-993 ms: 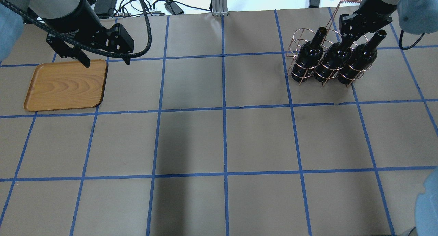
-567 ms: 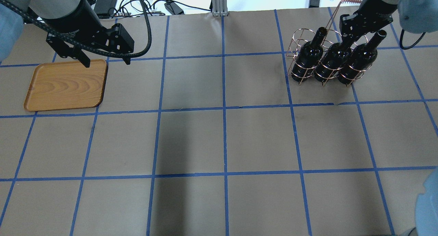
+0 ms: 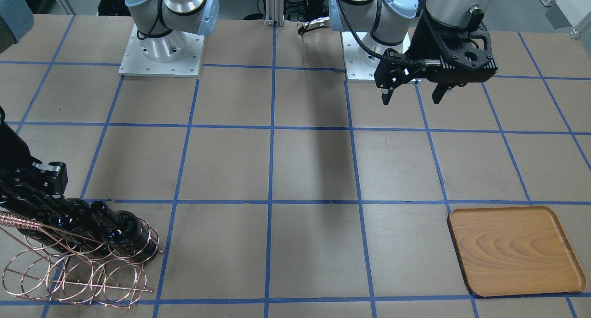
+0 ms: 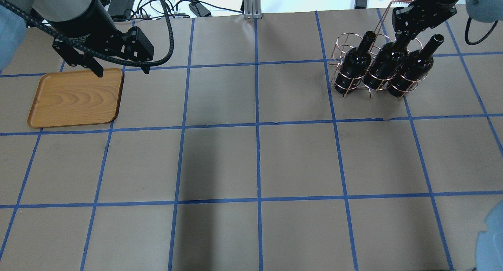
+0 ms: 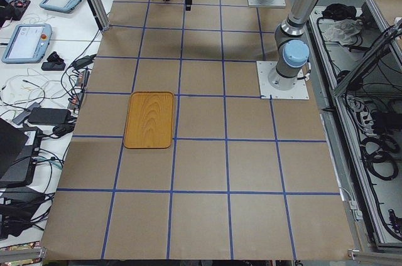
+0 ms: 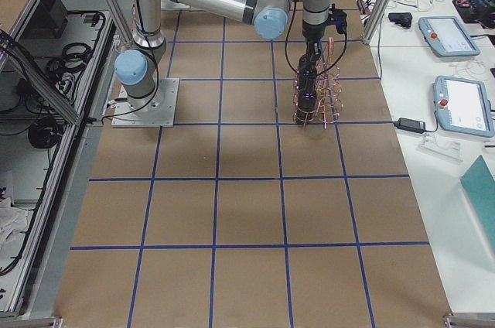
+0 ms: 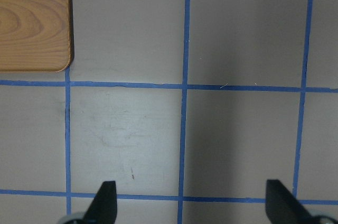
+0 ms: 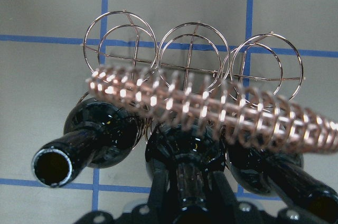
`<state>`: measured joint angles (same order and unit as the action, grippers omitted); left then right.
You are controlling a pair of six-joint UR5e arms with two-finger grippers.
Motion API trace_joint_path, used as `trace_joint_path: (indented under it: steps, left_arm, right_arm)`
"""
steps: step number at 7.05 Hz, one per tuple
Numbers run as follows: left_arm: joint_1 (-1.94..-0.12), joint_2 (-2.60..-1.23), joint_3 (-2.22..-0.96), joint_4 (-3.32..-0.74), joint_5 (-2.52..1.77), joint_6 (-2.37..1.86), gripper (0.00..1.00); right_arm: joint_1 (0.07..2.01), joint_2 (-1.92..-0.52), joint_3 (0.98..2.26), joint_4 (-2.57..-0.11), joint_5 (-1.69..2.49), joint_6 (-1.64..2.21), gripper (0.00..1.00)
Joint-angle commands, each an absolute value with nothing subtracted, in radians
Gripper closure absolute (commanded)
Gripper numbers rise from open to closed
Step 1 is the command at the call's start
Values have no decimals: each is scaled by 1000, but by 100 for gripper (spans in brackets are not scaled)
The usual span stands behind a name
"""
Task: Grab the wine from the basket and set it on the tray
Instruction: 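Lift the bottle out of the rack with the right gripper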
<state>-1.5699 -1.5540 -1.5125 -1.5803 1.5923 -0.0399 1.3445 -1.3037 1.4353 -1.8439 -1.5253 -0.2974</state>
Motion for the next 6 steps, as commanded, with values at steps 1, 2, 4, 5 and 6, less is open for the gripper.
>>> trace_joint_path:
  steps: [1, 2, 4, 5, 6]
  left_arm:
    - [-1569, -1552, -1513, -1582, 1592, -38, 0]
    - [-1569, -1552, -1513, -1582, 1592, -40, 0]
    - [-1569, -1552, -1513, -1582, 1592, -38, 0]
    - [-1571, -1552, -1513, -1582, 1592, -40, 0]
    - [-1569, -1552, -1513, -1582, 1592, -40, 0]
  right_arm:
    - [1364, -1328, 1411, -1795, -1551, -298, 100]
    - [1364, -1365, 1399, -1732, -1555, -298, 100]
    - [1364, -1429, 1361, -1596, -1562, -298, 100]
    - [1364, -1455, 1355, -1550, -1563, -298, 100]
    - [1364, -1479, 1336, -1496, -1563, -299, 100]
